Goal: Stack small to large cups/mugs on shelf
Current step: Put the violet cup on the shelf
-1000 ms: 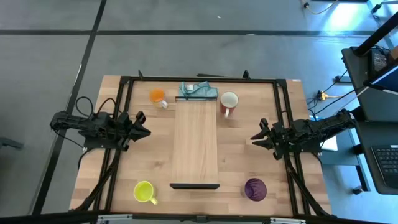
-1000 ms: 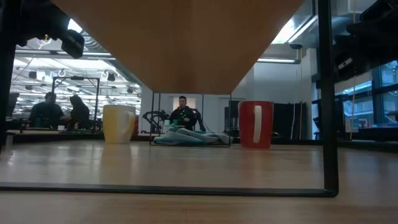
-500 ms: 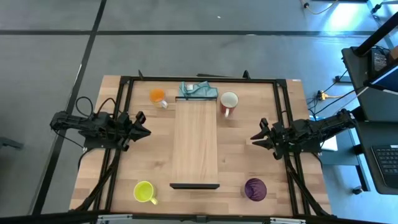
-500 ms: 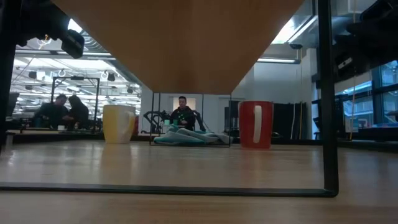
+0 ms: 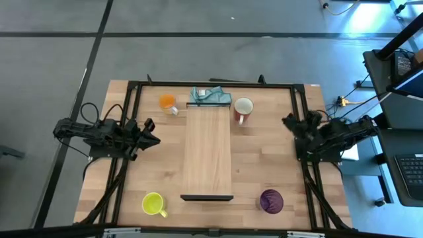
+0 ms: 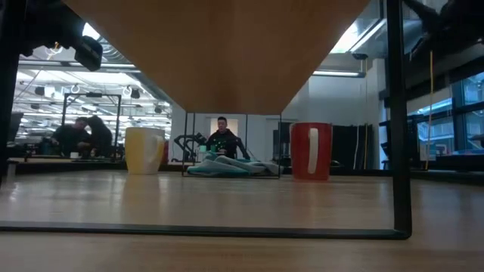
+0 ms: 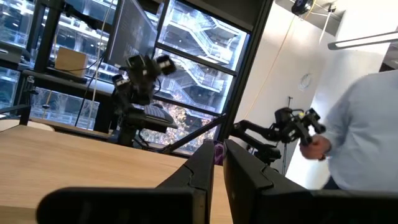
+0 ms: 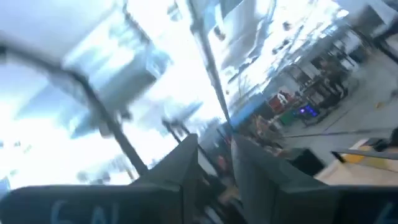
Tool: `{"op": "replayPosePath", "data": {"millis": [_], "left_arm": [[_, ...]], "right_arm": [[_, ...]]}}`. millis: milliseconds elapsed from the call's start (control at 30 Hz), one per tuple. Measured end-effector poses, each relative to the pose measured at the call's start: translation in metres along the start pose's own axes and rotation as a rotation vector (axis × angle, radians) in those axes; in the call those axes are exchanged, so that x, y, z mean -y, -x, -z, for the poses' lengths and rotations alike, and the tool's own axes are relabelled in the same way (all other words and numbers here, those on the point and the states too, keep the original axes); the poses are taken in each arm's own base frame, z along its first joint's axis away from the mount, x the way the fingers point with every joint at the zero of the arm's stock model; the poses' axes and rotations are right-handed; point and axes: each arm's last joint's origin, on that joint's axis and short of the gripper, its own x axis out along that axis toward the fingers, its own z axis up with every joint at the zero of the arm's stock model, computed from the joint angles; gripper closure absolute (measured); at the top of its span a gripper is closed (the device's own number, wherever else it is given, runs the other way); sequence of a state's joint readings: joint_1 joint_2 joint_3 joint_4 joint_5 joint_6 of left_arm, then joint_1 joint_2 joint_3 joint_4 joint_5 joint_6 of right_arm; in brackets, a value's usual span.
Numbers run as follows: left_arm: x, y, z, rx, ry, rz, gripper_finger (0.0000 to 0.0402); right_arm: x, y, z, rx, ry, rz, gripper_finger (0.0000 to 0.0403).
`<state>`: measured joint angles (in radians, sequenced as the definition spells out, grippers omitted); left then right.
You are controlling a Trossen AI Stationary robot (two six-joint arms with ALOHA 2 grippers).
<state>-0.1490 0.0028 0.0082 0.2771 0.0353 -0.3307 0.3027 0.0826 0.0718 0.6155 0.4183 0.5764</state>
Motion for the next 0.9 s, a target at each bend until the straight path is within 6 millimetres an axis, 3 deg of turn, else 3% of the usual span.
{"op": "replayPosePath", "data": {"millis": [133,233,433,600,767,900], "left_arm": [[0.000,0.000,0.000,0.000,0.000,0.000,0.0372],[0.000,0.000,0.000,0.000,0.000,0.000,0.0372],[0.000,0.000,0.000,0.000,0.000,0.000,0.0372],[0.000,0.000,0.000,0.000,0.000,0.000,0.0372],[0.000,0.000,0.000,0.000,0.000,0.000,0.0372],[0.000,0.000,0.000,0.000,0.000,0.000,0.0372]], "right_arm": [[-0.034,-0.017,-0.027,-0.049,0.114,-0.195,0.0302],[-0.067,-0.046,-0.047,-0.135,0.244,-0.230,0.0302],[-0.102,-0.126,-0.043,-0.523,0.514,0.218,0.0302],[-0.121,-0.167,-0.038,-0.804,0.610,0.393,0.0302],[-0.145,-0.189,-0.045,-1.014,0.463,0.366,0.0302],[-0.159,-0.187,-0.056,-1.207,0.248,0.370,0.0302]]}}
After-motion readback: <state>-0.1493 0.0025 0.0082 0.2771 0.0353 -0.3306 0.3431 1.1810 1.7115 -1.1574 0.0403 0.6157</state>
